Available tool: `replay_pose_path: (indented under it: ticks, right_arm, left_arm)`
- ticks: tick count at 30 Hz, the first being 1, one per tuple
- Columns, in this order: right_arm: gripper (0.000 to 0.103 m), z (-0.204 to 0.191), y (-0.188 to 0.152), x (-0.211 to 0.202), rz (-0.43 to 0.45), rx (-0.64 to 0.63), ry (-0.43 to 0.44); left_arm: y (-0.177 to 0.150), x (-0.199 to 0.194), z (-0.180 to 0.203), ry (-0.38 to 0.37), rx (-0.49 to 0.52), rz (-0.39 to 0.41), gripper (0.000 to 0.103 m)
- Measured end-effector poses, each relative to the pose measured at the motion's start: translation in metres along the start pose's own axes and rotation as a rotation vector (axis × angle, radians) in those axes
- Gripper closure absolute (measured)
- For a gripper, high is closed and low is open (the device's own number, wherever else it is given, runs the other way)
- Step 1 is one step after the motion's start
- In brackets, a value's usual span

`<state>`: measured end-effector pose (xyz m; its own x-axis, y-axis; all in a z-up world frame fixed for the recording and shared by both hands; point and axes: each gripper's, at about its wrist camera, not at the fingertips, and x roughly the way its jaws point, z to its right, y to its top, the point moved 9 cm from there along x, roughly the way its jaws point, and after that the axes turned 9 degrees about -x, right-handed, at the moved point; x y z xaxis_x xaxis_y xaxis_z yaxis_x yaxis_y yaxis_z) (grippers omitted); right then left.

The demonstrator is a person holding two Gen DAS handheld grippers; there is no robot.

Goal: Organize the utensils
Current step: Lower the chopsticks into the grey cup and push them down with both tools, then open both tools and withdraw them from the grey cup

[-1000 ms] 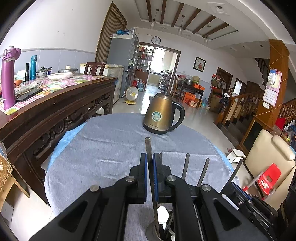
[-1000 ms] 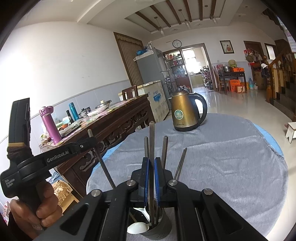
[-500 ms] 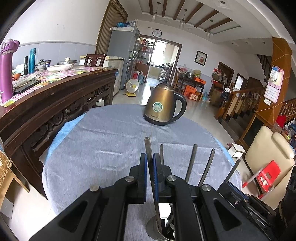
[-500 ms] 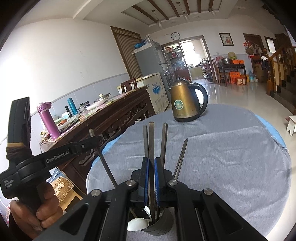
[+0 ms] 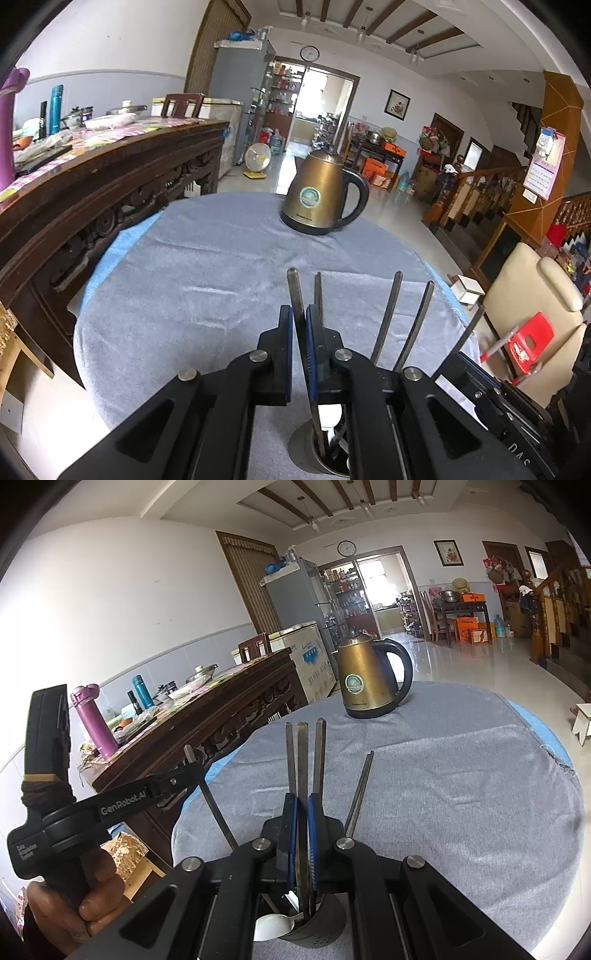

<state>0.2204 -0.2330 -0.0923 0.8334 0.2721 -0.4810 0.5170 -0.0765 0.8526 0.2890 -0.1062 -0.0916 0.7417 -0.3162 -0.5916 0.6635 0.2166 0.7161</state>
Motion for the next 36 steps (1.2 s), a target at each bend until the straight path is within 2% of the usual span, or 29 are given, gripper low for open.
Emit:
replay_pose_path:
  ticks: [6,8,10,12,14,16,22,27,36]
  right_arm:
    - [0.095,0.003,-0.004,0.004,-0.033,0.041,0.026]
    - [0.095,0.004,-0.001,0.0,-0.015,0.048,0.038]
    - [0.093,0.006,0.003,-0.005,0.006,0.053,0.034]
    - [0.087,0.011,0.006,-0.009,0.025,0.065,0.024]
    - [0.086,0.018,0.007,-0.011,0.036,0.086,0.002]
    - [0.086,0.026,0.007,-0.012,0.038,0.117,-0.001]
    - [0.085,0.048,0.002,-0.012,0.022,0.199,-0.011]
    - [0.071,0.058,-0.003,-0.009,0.001,0.237,-0.025]
    - [0.07,0.069,-0.016,0.0,-0.046,0.279,-0.043]
  left_arm:
    - [-0.005,0.006,0.001,0.0,0.013,-0.025,0.094]
    - [-0.005,0.007,0.0,-0.01,0.006,-0.041,0.083]
    - [-0.004,0.005,-0.003,-0.005,-0.009,-0.034,0.06]
    - [0.003,0.0,-0.008,-0.006,-0.028,-0.007,0.057]
    - [0.011,-0.007,-0.012,-0.015,-0.042,0.02,0.055]
    - [0.018,-0.012,-0.017,-0.012,-0.06,0.048,0.047]
    - [0.032,-0.016,-0.046,0.026,-0.127,0.077,0.046]
    - [0.036,-0.012,-0.072,0.085,-0.173,0.065,0.045]
    - [0.031,0.0,-0.108,0.232,-0.179,0.035,0.045]
